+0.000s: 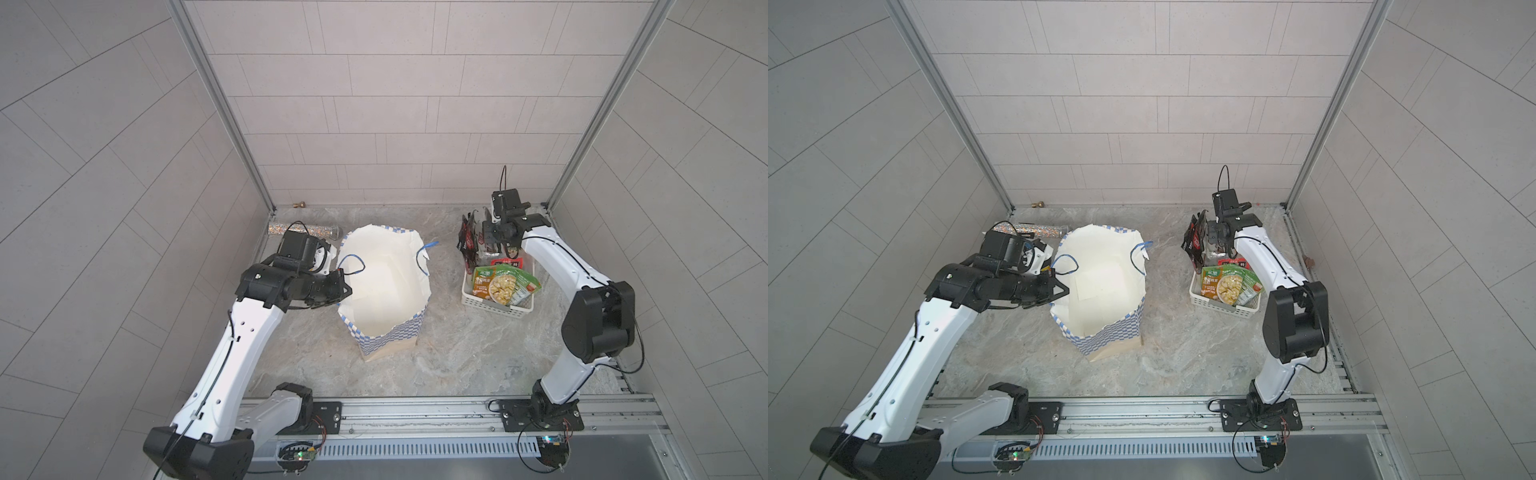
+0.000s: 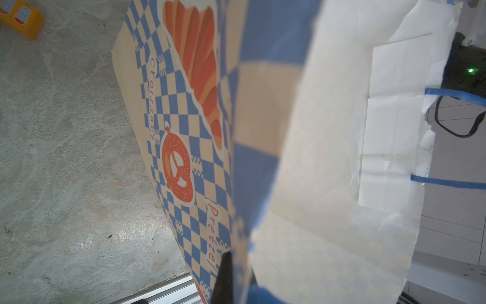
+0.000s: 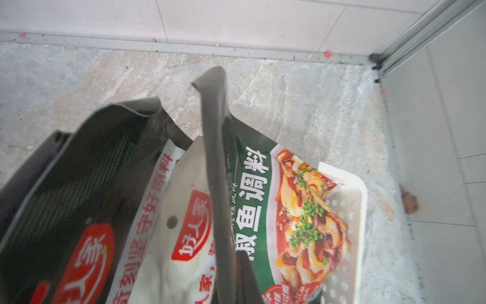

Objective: Place the condiment packets inside the bag
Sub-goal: Pick up the condiment packet from the storage box.

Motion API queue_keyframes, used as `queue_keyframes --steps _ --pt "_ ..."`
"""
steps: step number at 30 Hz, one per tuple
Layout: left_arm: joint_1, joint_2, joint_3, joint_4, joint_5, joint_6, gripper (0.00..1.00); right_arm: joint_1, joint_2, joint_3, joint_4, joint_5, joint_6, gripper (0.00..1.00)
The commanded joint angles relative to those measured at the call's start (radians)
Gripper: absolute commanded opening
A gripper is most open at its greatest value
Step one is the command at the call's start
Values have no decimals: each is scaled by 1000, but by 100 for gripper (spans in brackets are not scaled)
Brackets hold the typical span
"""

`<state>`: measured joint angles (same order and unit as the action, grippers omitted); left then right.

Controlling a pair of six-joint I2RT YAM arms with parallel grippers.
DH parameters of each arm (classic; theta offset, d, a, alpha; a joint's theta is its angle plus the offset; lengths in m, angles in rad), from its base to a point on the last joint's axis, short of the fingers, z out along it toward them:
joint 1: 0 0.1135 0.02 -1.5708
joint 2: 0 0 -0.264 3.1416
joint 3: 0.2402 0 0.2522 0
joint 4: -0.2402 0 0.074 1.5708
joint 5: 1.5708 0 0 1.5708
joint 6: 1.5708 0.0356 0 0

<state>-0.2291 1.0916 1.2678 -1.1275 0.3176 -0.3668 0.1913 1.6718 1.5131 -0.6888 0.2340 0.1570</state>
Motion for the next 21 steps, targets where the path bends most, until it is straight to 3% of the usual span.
queue_keyframes --steps 1,7,12,16,21 --pt "6 -16 -4 7 17 16 0 -1 -165 -4 59 56 -87 0" --pt "6 -18 -7 11 24 14 0 3 -298 58 -3 -79 -121 0" --pt "5 -17 -4 11 32 14 0 42 -449 101 13 -290 -86 0" --pt "5 -16 1 11 32 13 0 147 -514 190 11 -407 -65 0" --pt "4 -12 1 11 38 14 0 339 -492 371 3 -420 -56 0"
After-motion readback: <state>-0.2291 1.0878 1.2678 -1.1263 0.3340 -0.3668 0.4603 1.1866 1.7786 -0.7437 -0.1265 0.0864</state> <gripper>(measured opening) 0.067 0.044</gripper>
